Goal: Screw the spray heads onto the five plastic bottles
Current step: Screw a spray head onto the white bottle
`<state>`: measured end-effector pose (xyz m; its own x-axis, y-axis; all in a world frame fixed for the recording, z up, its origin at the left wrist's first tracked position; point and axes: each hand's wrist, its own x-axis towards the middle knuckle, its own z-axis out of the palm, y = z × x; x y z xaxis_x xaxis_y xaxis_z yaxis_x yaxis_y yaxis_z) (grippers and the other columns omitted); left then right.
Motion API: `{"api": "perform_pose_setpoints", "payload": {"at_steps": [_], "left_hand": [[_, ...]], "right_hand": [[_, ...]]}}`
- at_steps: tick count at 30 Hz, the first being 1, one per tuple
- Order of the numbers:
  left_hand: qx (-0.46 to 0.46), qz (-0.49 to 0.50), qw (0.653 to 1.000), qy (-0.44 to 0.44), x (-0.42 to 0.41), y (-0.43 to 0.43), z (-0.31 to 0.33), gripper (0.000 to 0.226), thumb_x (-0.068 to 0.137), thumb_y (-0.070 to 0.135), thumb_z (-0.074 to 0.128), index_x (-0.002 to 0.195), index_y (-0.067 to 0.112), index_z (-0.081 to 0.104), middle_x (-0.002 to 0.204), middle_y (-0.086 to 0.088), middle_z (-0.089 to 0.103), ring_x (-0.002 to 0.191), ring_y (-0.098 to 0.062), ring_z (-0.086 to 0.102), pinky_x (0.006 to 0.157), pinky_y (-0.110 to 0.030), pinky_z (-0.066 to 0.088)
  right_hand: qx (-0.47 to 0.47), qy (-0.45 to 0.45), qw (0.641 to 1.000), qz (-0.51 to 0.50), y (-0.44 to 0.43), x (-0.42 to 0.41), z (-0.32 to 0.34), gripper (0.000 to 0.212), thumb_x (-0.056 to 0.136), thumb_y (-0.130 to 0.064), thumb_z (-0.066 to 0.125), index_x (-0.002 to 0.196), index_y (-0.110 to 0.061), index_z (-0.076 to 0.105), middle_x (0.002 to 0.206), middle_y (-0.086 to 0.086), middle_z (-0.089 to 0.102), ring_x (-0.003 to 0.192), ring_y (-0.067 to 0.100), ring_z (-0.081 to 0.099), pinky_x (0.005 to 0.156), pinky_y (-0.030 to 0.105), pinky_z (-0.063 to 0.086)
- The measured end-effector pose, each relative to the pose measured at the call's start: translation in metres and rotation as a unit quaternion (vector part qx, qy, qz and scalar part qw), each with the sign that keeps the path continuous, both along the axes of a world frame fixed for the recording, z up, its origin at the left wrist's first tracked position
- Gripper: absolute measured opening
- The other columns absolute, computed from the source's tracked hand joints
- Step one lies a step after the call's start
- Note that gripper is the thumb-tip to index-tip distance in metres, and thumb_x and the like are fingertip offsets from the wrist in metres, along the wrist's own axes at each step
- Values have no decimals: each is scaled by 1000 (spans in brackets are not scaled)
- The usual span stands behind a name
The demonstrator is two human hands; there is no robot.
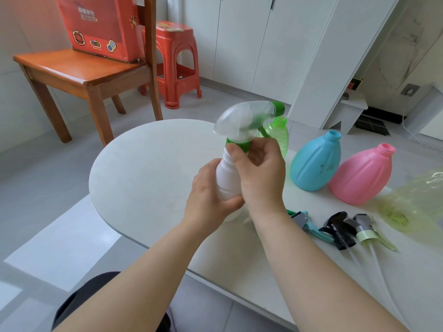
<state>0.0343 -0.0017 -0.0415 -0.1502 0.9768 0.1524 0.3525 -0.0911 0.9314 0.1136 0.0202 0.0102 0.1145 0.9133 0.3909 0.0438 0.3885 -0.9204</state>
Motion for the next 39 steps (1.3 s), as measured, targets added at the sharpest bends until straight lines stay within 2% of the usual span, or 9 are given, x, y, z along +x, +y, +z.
{"api": "perform_pose_setpoints", "payload": {"at_steps": [4,7,9,14,20,27,32,35,39], "left_hand": [[2,-4,1000,-4,0,-1,2,77,52,38,68,123,25,38,111,11,44,115,-20,46,94,-48,43],[-2,-15,1000,-16,-2,0,2,75,53,37,69,120,27,40,118,4,49,116,-19,47,95,-49,43],[-6,-16,1000,-18,-3,2,2,71,52,37,70,116,31,40,117,4,50,114,-19,47,94,-49,43],[-15,-24,999,-21,-4,2,1,67,54,38,71,111,39,35,117,4,49,113,-22,48,93,-50,44],[2,-22,999,-23,-2,2,1,70,53,38,69,116,35,38,117,8,48,115,-19,48,94,-48,44],[-8,-50,998,-26,-7,3,3,57,53,39,69,95,53,34,106,17,48,111,-18,48,93,-46,45],[20,-24,999,-30,-2,3,2,63,53,36,69,105,46,34,109,12,47,112,-18,48,93,-45,45],[25,-36,999,-32,-3,4,1,62,53,36,70,100,51,32,109,15,47,113,-16,48,91,-37,44],[12,-83,996,-44,-15,9,-4,62,62,23,77,96,55,36,109,10,53,99,-4,53,72,-8,43]], "right_hand": [[-23,-5,999,-47,-1,-7,-1,41,67,-19,75,74,-31,37,76,-7,54,73,7,56,62,3,40],[-86,16,995,42,-2,-3,-4,39,71,-24,71,95,-29,42,84,-8,55,76,3,57,68,6,43],[-98,34,987,120,0,2,-3,44,73,-29,61,114,-22,47,84,-16,58,79,1,58,80,20,47],[-44,26,986,162,7,12,5,12,78,-19,60,73,-29,62,64,-22,65,69,-5,57,70,12,46],[-47,26,998,12,4,-6,-3,26,70,-16,72,76,-30,50,74,-14,58,61,-11,54,63,5,42],[-76,39,971,225,8,15,6,9,74,-23,56,77,-29,62,77,-12,62,78,4,57,81,24,46],[-82,69,990,90,8,2,0,12,64,-23,69,71,-30,64,69,-14,66,70,4,60,72,20,48],[-94,53,994,25,8,-10,-2,27,64,-23,71,88,-20,57,85,-3,62,80,13,58,78,29,47],[-109,80,965,227,11,14,3,17,63,-19,71,75,-29,66,69,-16,66,72,1,60,74,18,50]]}}
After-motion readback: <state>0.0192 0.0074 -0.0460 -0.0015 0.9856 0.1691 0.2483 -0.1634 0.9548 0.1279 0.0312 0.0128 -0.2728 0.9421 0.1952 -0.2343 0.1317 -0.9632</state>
